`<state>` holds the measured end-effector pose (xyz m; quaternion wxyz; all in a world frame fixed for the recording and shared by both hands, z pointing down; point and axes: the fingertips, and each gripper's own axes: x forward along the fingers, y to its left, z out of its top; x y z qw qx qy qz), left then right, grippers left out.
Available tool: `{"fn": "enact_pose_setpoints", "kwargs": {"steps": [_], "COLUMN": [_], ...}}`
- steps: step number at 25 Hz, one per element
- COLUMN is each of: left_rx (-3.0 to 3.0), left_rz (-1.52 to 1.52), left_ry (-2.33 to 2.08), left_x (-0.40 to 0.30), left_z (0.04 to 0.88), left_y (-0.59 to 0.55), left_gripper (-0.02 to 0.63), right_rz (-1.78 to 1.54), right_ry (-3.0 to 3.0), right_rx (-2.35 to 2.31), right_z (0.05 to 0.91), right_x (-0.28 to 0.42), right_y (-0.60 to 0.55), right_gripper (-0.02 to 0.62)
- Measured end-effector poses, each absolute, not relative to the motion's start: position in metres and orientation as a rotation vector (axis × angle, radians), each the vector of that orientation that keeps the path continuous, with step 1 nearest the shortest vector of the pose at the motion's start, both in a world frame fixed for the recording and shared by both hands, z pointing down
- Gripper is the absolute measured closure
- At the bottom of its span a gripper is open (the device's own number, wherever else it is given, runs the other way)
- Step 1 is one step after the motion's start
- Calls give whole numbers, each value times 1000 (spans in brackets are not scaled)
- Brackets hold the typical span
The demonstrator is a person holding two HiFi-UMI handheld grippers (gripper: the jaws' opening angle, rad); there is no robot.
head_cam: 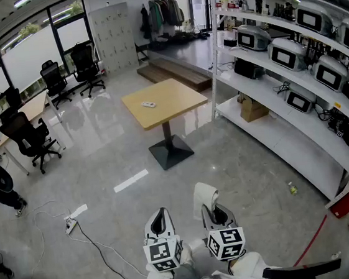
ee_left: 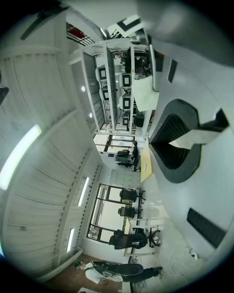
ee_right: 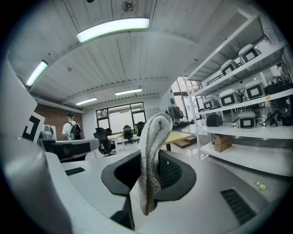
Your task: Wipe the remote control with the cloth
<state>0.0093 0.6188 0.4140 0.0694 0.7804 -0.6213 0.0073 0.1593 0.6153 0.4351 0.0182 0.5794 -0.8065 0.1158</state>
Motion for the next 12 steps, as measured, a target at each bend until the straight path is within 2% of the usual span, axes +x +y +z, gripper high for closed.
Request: {"fn": "enact_pose_setpoints", "kwargs": {"steps": [12], "left_rx": [2350], "left_rz": [-20], "left_ry": [-1857], "left_x": [-21], "left_z": [412], "left_y": [501], "left_gripper": [604], "right_rz": [302], "right_ry": [-2503], "right_rx": [1796], "right_z": [428], "right_x": [128], "right_y": [499], "right_gripper": [506]}}
